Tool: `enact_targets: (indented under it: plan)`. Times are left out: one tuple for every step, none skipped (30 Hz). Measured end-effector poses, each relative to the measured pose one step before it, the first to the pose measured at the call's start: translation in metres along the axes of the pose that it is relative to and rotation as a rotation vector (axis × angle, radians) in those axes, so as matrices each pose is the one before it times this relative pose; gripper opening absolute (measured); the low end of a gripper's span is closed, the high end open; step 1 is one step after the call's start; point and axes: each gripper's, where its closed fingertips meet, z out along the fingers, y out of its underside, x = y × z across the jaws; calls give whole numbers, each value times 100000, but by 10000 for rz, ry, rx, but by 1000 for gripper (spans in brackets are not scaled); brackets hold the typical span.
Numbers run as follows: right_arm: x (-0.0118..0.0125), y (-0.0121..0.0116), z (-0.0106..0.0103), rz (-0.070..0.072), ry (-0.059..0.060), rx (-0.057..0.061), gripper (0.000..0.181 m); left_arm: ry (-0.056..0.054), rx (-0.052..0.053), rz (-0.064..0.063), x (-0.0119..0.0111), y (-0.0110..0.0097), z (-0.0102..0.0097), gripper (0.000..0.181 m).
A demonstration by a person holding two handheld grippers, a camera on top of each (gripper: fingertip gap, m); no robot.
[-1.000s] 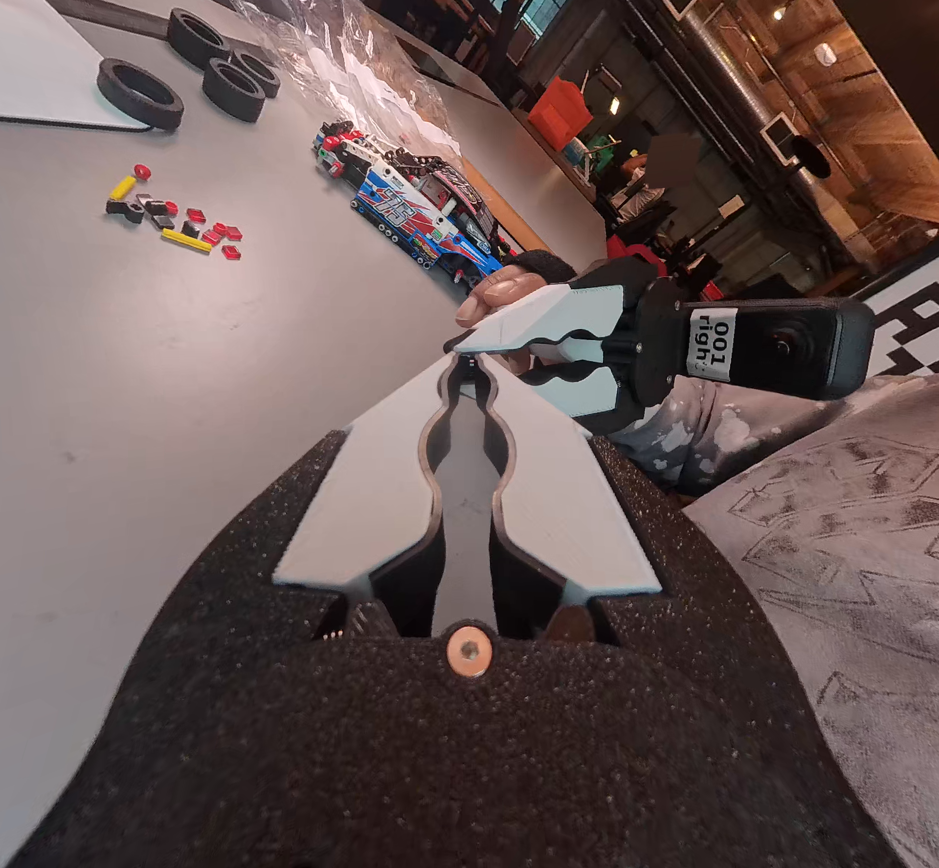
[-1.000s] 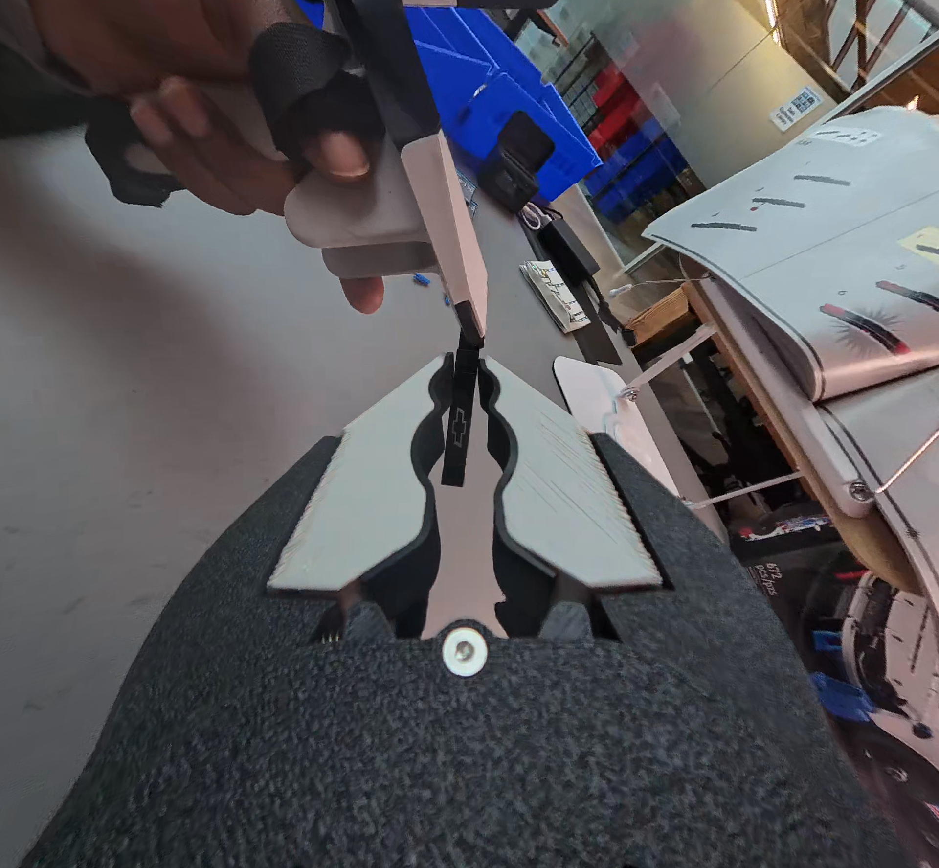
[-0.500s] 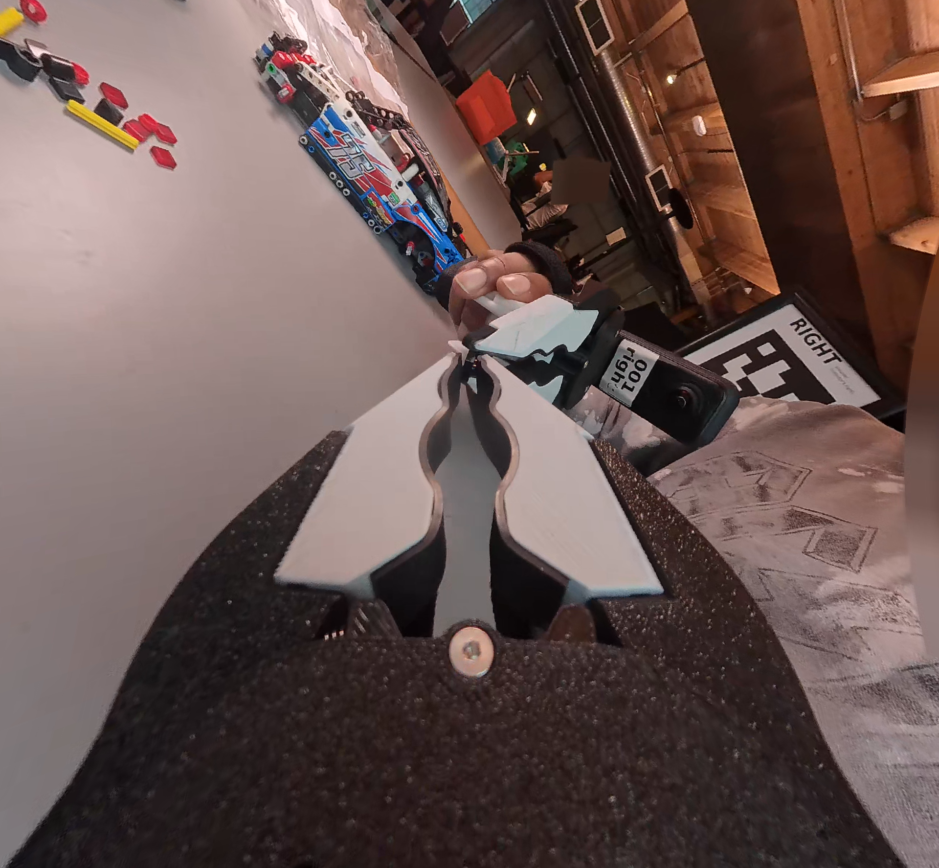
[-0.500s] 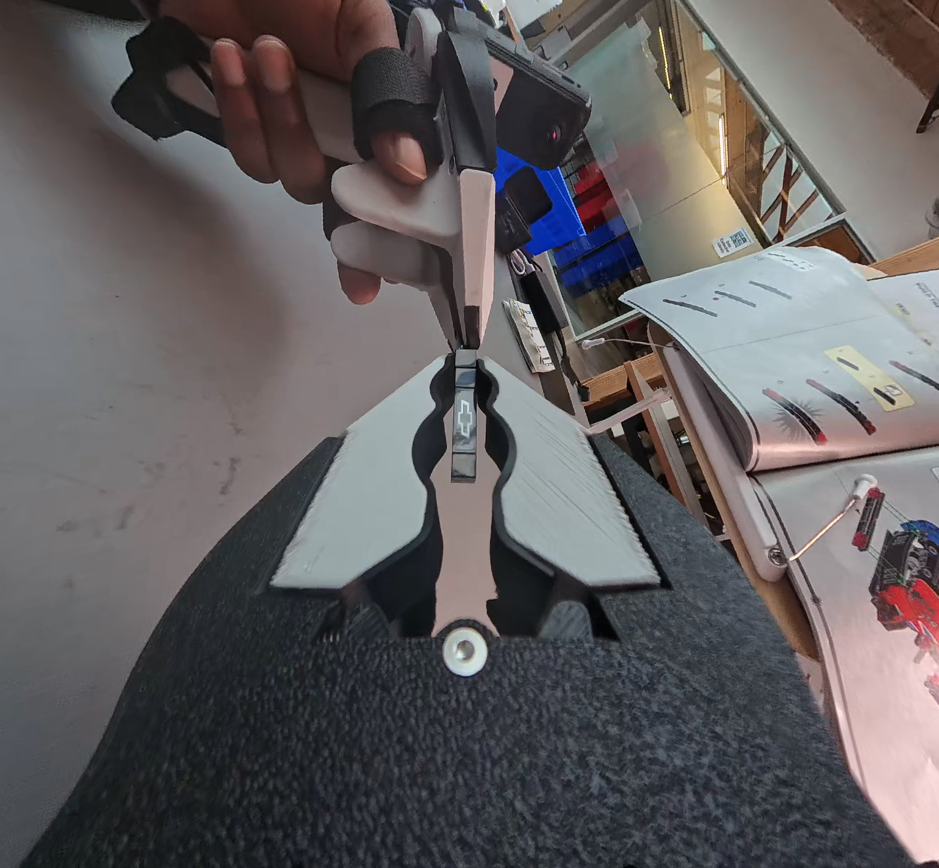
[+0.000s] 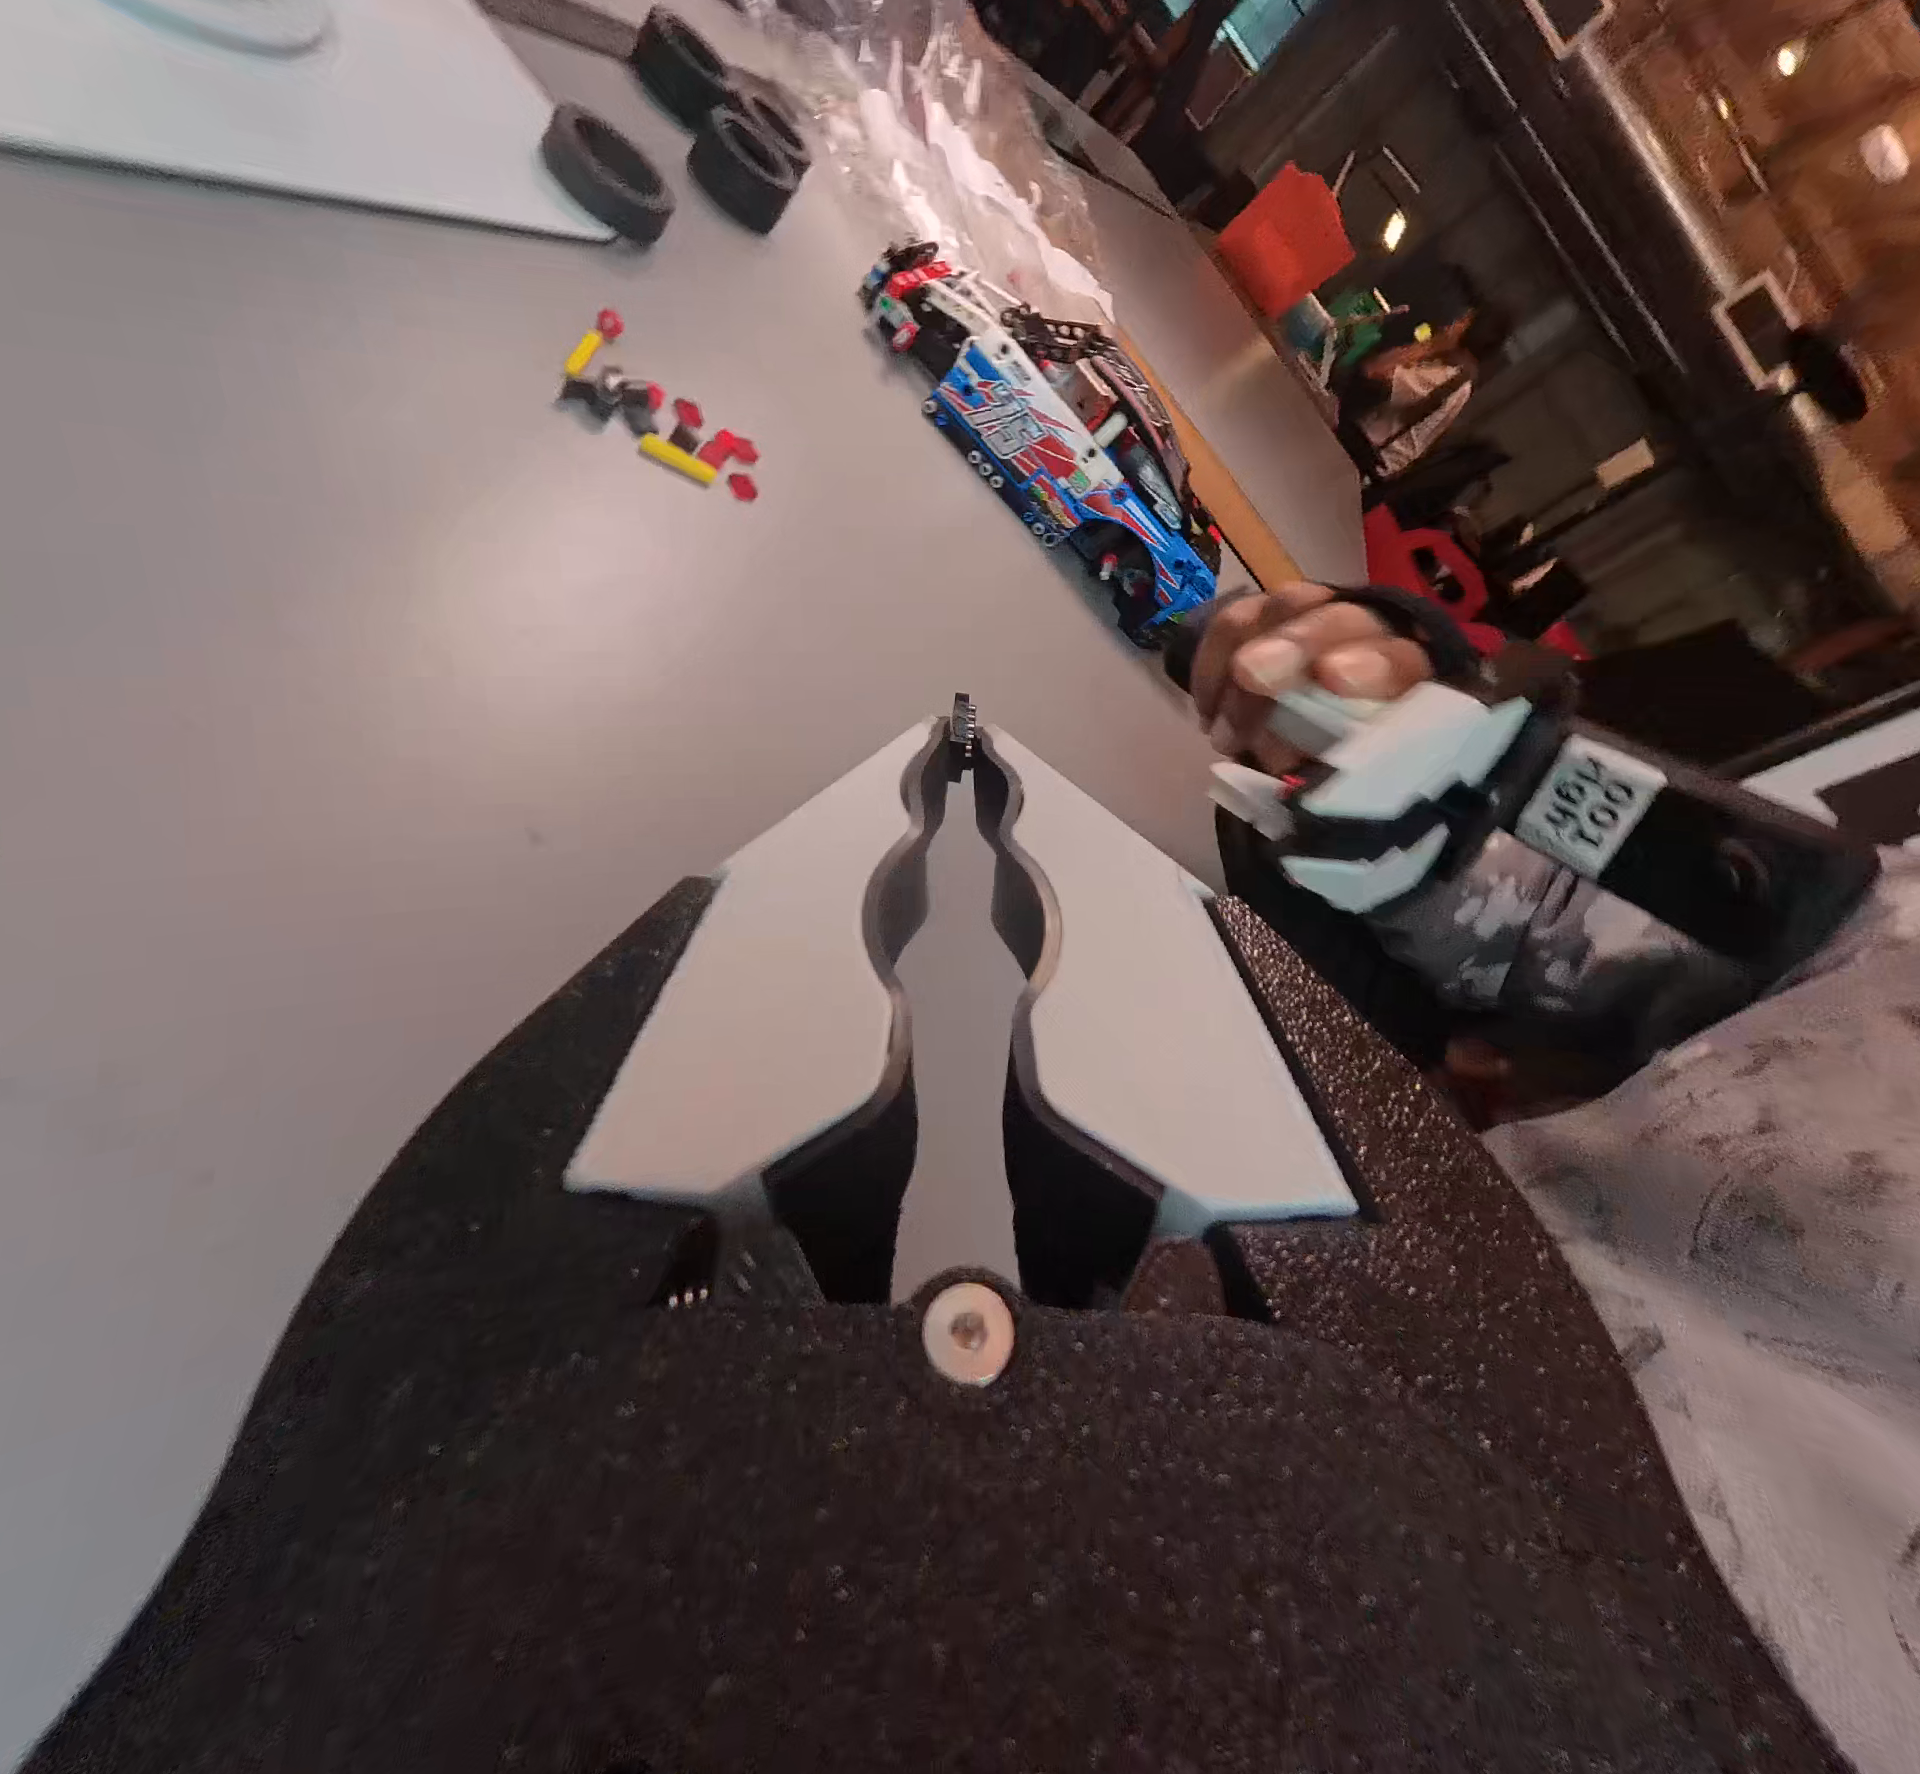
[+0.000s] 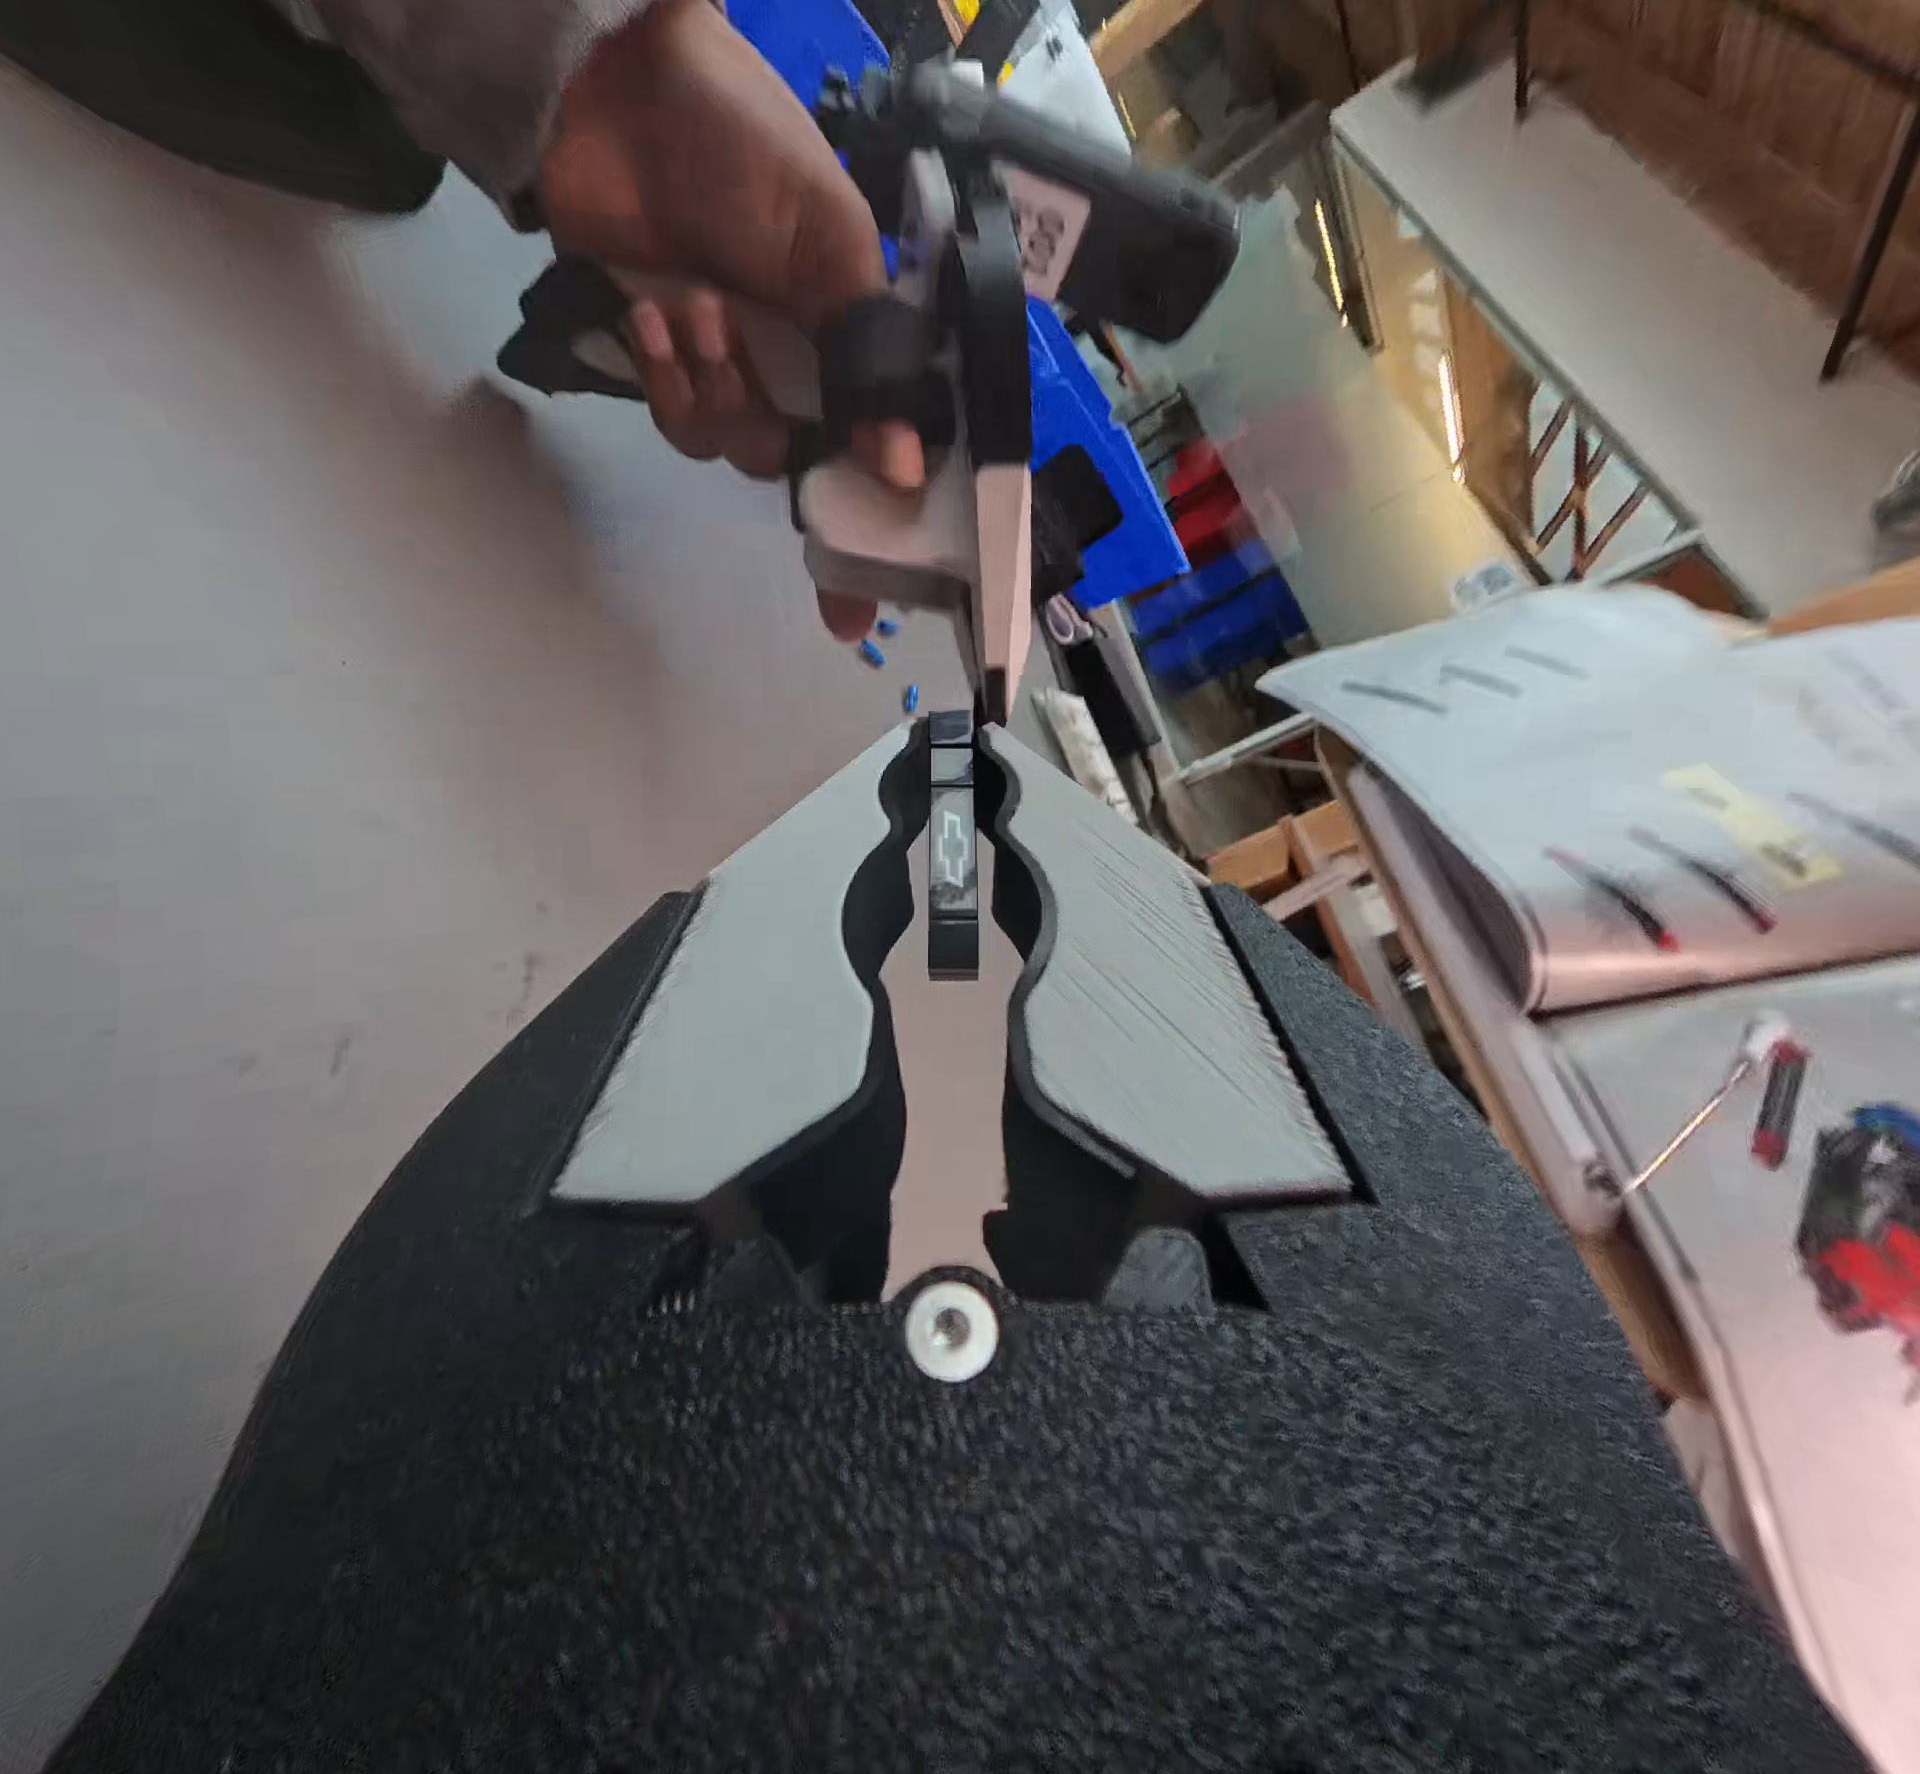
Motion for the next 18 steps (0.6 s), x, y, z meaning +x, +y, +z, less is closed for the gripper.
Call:
enact_targets:
  plan:
    - [570,739,-238,552,57,-86,8,68,16,431,878,-104,98,2]
    - [656,49,-192,706,65,165,8,-41,-24,196,451,9,184,2]
    - [227,108,1,861,-186,115,8,-107,-40,183,141,84,96,2]
    - [111,112,0,489,-104,89,8,-109,14,297,57,24,-41,2]
    - [-24,138,15,216,-91,29,8,-173,38,270,-98,-32,-152,2]
    - [-53,297,40,412,-174,-63,8,-60,119,231,-9,-174,-220,2]
    - [247,300,4,534,-7,-8,8,48,201,181,130,-328,-276,2]
    - [113,258,-34,486,-104,15,8,17,203,157,130,-439,-344,3]
    - [-185,391,30,464,-307,-125,8,-113,194,262,30,-592,-477,3]
    - [-163,438,85,402,-255,-190,8,-298,222,423,-163,-851,-700,3]
    - [-153,401,88,275,-190,-171,8,-446,254,513,-339,-1123,-963,3]
    - [-251,622,150,193,-228,-322,8,-551,279,556,-513,-1372,-1229,3]
    - [-46,755,168,111,-70,-422,8,-747,248,581,-909,-1500,-1513,3]
    - [25,561,125,12,16,-285,8,-1054,213,539,-1573,-1535,-1792,3]
    - [5,499,133,27,0,-286,8,-1228,195,453,-2172,-1472,-2002,4]
    - [69,327,103,36,46,-187,8,-1328,77,274,-2713,-1117,-2009,3]
    - [22,121,59,48,3,-72,8,-1279,-233,120,-3040,-412,-1810,4]
    - [-26,84,43,133,-59,-52,8,-1191,-564,-18,-3166,377,-1465,4]
